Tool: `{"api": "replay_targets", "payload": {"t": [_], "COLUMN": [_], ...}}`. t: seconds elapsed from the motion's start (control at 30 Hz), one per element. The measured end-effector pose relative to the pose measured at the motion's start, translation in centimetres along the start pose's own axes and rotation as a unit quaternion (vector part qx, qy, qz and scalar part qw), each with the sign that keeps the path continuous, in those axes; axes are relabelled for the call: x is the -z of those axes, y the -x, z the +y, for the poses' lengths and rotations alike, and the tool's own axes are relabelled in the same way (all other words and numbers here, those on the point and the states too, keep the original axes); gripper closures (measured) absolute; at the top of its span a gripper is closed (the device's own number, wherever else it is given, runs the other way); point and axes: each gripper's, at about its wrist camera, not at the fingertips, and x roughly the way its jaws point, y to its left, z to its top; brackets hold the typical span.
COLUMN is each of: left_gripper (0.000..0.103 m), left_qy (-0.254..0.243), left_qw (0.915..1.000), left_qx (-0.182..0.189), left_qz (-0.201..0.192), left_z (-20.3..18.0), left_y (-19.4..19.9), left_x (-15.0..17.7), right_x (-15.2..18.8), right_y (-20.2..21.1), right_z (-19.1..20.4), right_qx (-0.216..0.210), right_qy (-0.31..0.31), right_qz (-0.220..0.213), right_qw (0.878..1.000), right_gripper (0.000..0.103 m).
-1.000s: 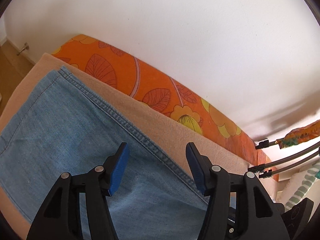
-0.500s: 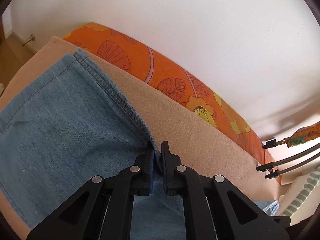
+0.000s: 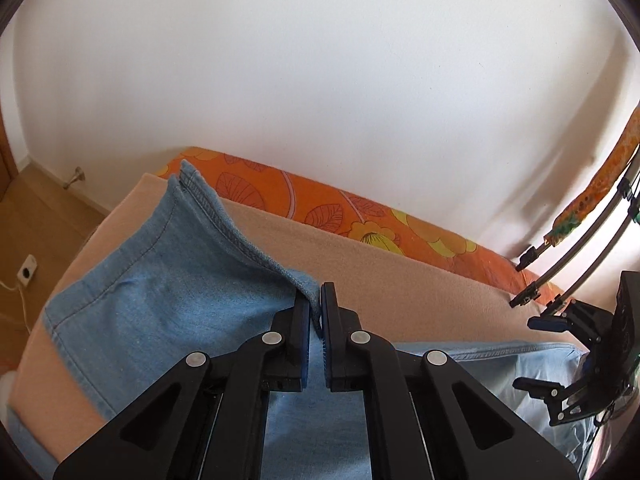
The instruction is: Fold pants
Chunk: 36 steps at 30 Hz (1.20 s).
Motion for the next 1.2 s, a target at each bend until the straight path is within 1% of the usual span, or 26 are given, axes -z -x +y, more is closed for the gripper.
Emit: {"api": "replay_targets", "payload": {"t": [0.07,0.17,0.27,0.3,0.33,0.37,0.4,0.43,0.5,0.6,0.73,0.9,1.03,1.13,1.2], "left_gripper": [0.099,0.099,0.099,0.099,0.099,0.099,0.099,0.099,0.099,0.099,0.099,0.099,0.099,0.099,0.099], "left_qy": [0.014,0.027,0.021,0.018,0.015,0.013,0.012,0.012,0.018,0.025,0.01,0.018,0.028,0.039,0.05], "left_qw": [0.9999,0.9995,0.9996,0.9997,0.9997,0.9997,0.9997,0.9997,0.9995,0.9989,0.9984,0.9969,0.9954,0.9942,0.9941], "left_qx": [0.005,0.016,0.015,0.015,0.014,0.015,0.015,0.014,0.019,0.027,0.029,0.04,0.054,0.058,0.06], "left_qz": [0.001,-0.002,-0.007,-0.008,-0.01,-0.011,-0.013,-0.014,-0.019,-0.029,-0.049,-0.065,-0.074,-0.081,-0.074], "left_z": [0.3,1.1,1.2,1.1,1.0,0.9,0.7,0.6,0.7,1.0,0.8,1.2,2.3,3.4,4.5], "left_y": [-0.3,0.1,1.0,1.2,1.6,1.8,2.0,2.3,3.2,5.4,9.5,14.6,18.9,21.8,23.1], "left_x": [0.1,-0.1,-0.2,-0.3,-0.2,-0.2,-0.2,-0.2,-0.4,-0.6,-0.3,0.9,3.7,6.9,9.5], "right_x": [1.1,2.8,4.5,4.9,5.2,5.5,5.7,5.7,5.5,5.2,4.7,4.7,5.9,7.3,8.4], "right_y": [-0.7,-1.6,-1.6,-1.4,-1.2,-0.9,-0.4,0.2,1.5,4.8,9.6,14.5,17.7,19.5,20.2], "right_z": [-1.1,-1.5,-2.5,-3.1,-3.5,-3.6,-3.3,-2.8,-1.6,0.2,3.0,8.1,12.8,16.7,19.7], "right_qx": [0.004,0.032,0.042,0.036,0.034,0.037,0.043,0.049,0.072,0.099,0.114,0.131,0.137,0.127,0.122], "right_qy": [0.0,0.018,0.01,-0.004,-0.022,-0.035,-0.037,-0.032,-0.02,-0.015,-0.013,0.0,0.011,0.015,0.026], "right_qz": [0.027,0.06,0.073,0.071,0.07,0.07,0.064,0.06,0.054,0.04,0.024,0.011,0.006,0.004,0.006], "right_qw": [1.0,0.998,0.996,0.997,0.997,0.996,0.996,0.997,0.996,0.994,0.993,0.991,0.991,0.992,0.992], "right_gripper": [0.027,0.028,0.034,0.049,0.078,0.085,0.088,0.096,0.097,0.098,0.098,0.099,0.099,0.099,0.099]}}
